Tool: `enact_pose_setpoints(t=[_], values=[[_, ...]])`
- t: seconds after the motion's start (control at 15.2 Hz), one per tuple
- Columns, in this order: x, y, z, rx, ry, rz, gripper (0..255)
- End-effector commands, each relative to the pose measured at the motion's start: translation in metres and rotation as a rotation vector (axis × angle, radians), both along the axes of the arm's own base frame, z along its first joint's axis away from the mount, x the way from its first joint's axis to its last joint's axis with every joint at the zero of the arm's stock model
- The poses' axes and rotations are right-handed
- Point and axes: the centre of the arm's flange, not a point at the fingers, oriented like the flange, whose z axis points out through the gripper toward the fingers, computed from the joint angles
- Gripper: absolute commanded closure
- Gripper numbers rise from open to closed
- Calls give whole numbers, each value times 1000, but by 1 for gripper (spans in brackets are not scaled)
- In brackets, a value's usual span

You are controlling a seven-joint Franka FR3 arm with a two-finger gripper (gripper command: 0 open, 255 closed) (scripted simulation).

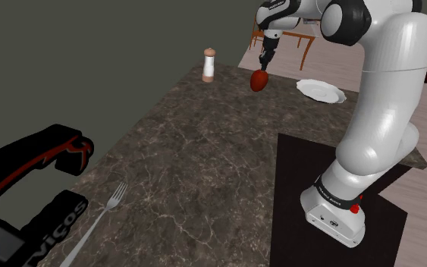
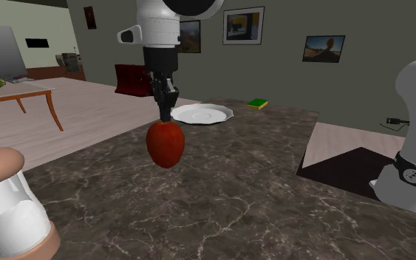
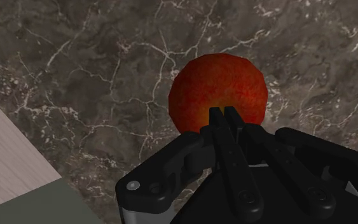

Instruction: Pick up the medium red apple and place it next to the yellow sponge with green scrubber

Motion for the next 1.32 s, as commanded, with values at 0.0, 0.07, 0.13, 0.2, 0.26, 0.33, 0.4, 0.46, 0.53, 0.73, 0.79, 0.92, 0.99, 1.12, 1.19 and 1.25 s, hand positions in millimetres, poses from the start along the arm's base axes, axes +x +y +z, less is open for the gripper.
enact_pose_setpoints(t=[0.0,0.07,0.13,0.2,0.26,0.33,0.4,0.46,0.53,0.73,0.79,0.92,0.99,1.12,1.19,1.25], values=[[0,0,0,0,0,0,255],[0,0,0,0,0,0,255],[0,0,5,0,0,0,255],[0,0,10,0,0,0,255],[0,0,16,0,0,0,255],[0,0,21,0,0,0,255],[0,0,26,0,0,0,255],[0,0,31,0,0,0,255],[0,0,37,0,0,0,255],[0,0,53,0,0,0,255],[0,0,58,0,0,0,255],[0,0,68,0,0,0,255],[0,0,74,0,0,0,255],[0,0,84,0,0,0,255],[0,0,90,0,0,0,255],[0,0,95,0,0,0,255]])
